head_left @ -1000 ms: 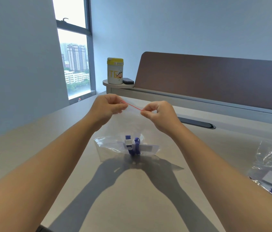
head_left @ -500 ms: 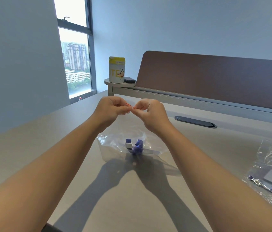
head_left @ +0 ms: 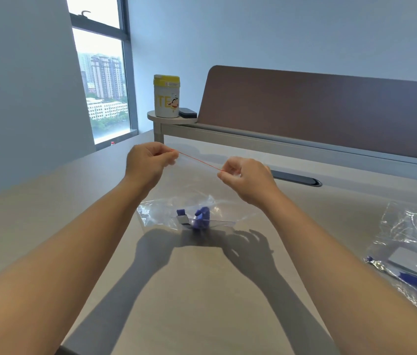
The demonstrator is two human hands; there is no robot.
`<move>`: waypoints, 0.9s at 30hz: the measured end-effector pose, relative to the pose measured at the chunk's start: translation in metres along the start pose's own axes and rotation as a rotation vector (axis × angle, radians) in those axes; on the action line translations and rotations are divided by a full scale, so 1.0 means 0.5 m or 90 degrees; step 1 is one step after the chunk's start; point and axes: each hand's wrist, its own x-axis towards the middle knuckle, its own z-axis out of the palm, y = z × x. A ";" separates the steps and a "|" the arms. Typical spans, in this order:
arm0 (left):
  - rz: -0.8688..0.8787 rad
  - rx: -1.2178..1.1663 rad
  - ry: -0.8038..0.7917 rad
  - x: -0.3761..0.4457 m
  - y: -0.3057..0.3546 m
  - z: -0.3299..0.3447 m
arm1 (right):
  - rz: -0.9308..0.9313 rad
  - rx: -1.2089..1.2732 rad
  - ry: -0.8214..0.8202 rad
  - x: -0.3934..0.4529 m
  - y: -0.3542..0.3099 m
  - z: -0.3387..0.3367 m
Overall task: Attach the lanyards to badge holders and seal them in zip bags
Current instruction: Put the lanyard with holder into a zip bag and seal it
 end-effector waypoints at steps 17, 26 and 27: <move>-0.069 -0.016 0.058 -0.029 -0.002 -0.003 | 0.058 0.096 -0.029 -0.063 0.112 -0.027; -0.133 -0.057 -0.064 -0.066 -0.002 -0.047 | 0.098 0.148 -0.015 -0.084 0.120 -0.007; -0.166 -0.082 -0.125 -0.068 -0.002 -0.053 | 0.116 0.163 -0.033 -0.085 0.124 -0.010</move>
